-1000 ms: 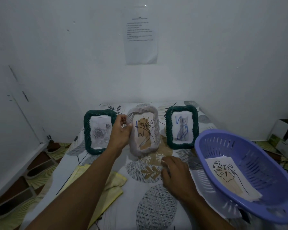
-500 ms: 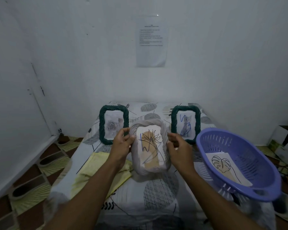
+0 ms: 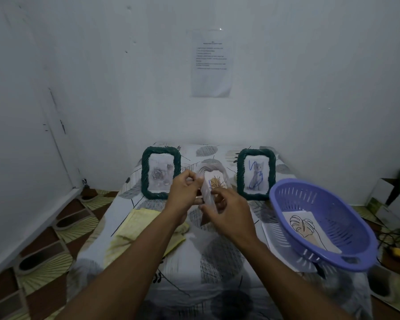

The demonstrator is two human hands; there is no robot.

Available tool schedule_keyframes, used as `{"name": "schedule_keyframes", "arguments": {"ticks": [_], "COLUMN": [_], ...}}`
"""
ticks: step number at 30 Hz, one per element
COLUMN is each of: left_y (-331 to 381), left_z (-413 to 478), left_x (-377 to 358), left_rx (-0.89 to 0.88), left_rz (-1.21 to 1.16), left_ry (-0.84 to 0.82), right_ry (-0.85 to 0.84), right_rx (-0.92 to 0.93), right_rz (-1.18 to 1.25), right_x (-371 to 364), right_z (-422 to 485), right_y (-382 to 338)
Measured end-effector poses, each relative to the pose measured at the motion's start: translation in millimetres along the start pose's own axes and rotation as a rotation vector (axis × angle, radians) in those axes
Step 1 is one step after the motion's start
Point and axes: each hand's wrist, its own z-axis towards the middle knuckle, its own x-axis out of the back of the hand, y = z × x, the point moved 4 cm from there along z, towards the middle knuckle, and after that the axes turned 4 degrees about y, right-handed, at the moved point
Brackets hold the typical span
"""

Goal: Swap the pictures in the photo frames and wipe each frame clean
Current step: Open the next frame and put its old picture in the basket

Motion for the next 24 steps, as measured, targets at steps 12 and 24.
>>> {"name": "schedule_keyframes", "arguments": {"ticks": [12,24], "left_y": [-25.1,-66.9], "left_z": [0.0,-3.7], "left_x": [33.7,17.2], "left_rx": [-0.266,0.099], "left_rz": [0.49,0.006], "left_ry": [0.152,-0.102], "right_ry": [0.076,0.081], "right_rx": [-0.431,-0.806], "right_rz": [0.265,0.59], "right_x": [17.1,6.1], "right_z": [3.3,-20.2], "right_y": [34.7,58.1]}}
